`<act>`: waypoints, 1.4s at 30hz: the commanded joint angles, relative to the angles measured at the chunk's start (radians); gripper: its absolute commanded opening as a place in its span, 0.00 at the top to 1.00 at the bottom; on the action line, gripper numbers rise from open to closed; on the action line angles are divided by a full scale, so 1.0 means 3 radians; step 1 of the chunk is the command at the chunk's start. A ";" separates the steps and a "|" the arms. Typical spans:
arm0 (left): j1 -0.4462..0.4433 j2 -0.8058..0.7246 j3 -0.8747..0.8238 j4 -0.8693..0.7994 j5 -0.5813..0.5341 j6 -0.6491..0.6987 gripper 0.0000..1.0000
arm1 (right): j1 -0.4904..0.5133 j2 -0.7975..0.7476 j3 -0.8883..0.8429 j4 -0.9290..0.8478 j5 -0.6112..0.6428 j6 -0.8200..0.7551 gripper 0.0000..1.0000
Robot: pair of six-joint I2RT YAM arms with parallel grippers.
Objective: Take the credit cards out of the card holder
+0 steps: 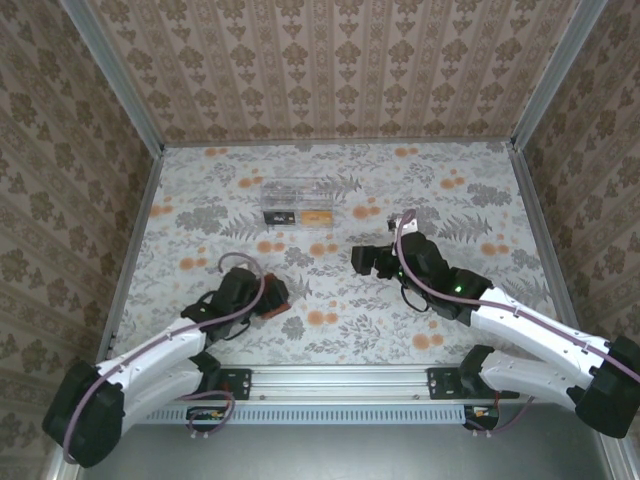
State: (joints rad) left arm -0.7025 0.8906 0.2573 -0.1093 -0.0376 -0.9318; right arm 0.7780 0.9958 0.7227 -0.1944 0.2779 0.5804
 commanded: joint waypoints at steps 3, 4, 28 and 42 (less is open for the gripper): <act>-0.0539 0.0385 0.0112 0.0669 -0.0433 -0.0341 0.00 | 0.0055 0.0000 -0.0005 -0.0238 0.0276 0.0034 0.00; -0.0590 0.0532 0.0202 0.0711 -0.0474 -0.0312 0.00 | 0.0058 -0.0001 -0.0018 -0.0249 0.0272 0.0045 0.00; -0.0779 0.1731 0.0949 0.0782 -0.0418 -0.0573 0.00 | 0.0369 0.0182 0.0155 -0.0744 0.0442 0.0087 0.00; -0.0063 -0.0538 0.0466 -0.1162 -0.1126 -0.0577 0.00 | 0.1057 0.1768 0.1335 -0.1212 0.0780 -0.0129 0.27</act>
State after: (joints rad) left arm -0.7563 0.8398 0.4488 -0.2684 -0.3122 -1.0912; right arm 1.0611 1.4376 1.0382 -0.4606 0.4545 0.5789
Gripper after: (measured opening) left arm 0.998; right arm 0.750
